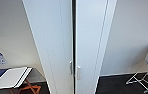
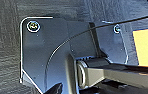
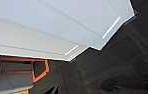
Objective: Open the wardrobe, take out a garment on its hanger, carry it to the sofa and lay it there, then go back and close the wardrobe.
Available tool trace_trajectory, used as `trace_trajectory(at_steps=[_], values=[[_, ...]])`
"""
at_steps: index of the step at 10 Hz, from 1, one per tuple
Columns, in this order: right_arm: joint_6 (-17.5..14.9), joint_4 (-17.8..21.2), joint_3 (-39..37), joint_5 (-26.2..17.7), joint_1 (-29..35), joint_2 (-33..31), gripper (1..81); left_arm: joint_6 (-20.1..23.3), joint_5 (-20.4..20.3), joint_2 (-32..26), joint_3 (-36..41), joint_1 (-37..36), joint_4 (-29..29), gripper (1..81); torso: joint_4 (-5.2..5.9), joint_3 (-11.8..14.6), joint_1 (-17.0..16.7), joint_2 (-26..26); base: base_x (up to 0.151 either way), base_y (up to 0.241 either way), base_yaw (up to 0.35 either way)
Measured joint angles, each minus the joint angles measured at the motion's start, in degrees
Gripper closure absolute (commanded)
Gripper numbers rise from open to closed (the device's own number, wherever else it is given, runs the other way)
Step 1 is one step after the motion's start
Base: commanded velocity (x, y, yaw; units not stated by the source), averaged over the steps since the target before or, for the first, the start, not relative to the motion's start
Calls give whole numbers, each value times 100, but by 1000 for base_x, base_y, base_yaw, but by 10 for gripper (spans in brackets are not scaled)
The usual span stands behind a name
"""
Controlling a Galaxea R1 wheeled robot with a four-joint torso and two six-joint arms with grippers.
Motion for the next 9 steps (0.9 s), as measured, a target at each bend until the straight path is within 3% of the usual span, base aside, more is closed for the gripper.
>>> trace_trajectory(at_steps=[4,9], values=[[-11,-937,-1090,-302,-866,247,10,0,0,571,-1051,-9,52,10,0,2,0,-2,0,0,0],[-83,-1698,-2010,-230,-2391,608,10,0,22,916,-1403,-2,156,10,0,9,-2,-5,0,0,0]])
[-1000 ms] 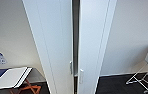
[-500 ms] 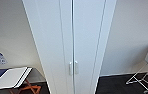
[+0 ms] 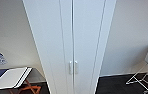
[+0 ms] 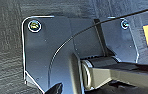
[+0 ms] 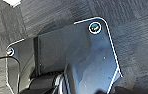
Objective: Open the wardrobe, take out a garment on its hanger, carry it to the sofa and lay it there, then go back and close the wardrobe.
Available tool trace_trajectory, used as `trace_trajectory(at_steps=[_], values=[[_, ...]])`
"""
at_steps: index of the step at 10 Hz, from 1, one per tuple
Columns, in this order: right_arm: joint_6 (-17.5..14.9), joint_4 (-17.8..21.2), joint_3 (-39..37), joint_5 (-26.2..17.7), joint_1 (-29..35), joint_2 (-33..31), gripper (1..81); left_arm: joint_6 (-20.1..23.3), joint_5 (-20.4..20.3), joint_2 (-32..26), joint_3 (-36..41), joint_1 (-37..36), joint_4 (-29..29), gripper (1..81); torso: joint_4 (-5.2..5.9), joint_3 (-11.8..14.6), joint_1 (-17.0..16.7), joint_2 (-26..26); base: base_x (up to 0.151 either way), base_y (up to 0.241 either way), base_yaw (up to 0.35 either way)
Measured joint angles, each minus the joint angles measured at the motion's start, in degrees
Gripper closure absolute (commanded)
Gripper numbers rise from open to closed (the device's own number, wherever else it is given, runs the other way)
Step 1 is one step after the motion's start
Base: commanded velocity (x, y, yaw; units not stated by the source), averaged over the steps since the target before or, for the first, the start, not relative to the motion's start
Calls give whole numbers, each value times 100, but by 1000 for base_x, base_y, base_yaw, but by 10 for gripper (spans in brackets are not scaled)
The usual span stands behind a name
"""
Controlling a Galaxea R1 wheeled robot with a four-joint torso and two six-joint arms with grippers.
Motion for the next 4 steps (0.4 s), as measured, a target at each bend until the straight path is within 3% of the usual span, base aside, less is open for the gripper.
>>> trace_trajectory(at_steps=[4], values=[[-49,-605,-678,447,-942,522,10,-2,20,590,-797,-6,0,10,0,7,-7,-2,0,0,0]])
